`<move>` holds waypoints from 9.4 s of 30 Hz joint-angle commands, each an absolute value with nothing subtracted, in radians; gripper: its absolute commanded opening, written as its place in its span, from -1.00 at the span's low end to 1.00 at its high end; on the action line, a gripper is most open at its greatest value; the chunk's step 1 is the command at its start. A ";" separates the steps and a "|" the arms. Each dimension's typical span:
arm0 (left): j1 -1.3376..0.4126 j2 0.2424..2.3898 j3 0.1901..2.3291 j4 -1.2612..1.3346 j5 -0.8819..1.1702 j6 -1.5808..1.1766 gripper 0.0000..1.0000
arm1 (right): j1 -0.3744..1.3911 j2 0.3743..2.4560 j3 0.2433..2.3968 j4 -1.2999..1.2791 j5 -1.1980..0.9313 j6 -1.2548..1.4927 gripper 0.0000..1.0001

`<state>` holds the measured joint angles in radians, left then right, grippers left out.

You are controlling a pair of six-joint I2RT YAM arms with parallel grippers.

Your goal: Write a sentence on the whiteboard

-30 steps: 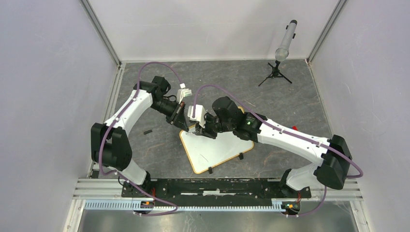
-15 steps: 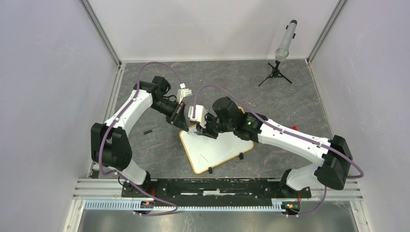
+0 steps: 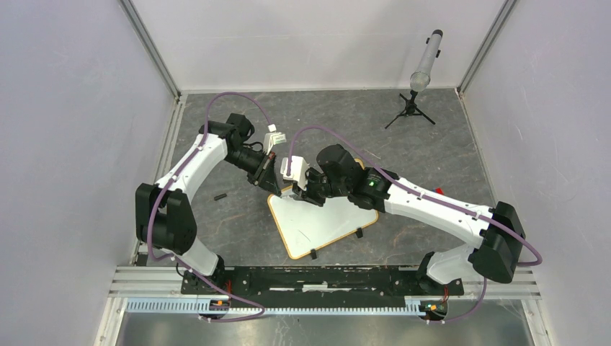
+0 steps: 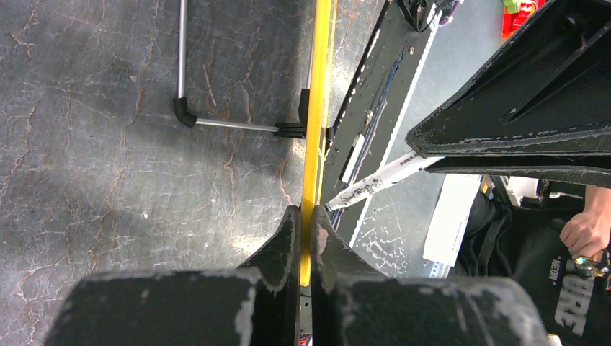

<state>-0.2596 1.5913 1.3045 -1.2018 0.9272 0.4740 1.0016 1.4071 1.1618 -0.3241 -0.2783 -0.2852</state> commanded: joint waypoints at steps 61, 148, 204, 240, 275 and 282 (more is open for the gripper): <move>-0.262 1.592 1.324 -1.207 0.908 0.492 -0.95 | 1.054 1.412 1.140 -0.352 -0.240 -0.354 -1.00; -0.264 1.588 1.327 -1.207 0.900 0.486 -0.95 | 0.991 1.351 1.156 -0.407 -0.280 -0.350 -1.00; -0.264 1.597 1.325 -1.207 0.894 0.485 -0.95 | 1.003 1.355 1.049 -0.356 -0.266 -0.342 -1.00; -0.268 1.597 1.329 -1.207 0.894 0.483 -0.95 | 0.996 1.361 1.142 -0.378 -0.240 -0.350 -1.00; -0.270 1.598 1.333 -1.207 0.893 0.478 -0.95 | 0.964 1.338 1.110 -0.391 -0.224 -0.354 -1.00; -0.270 1.597 1.331 -1.208 0.891 0.477 -0.95 | 0.966 1.355 1.123 -0.379 -0.240 -0.344 -1.00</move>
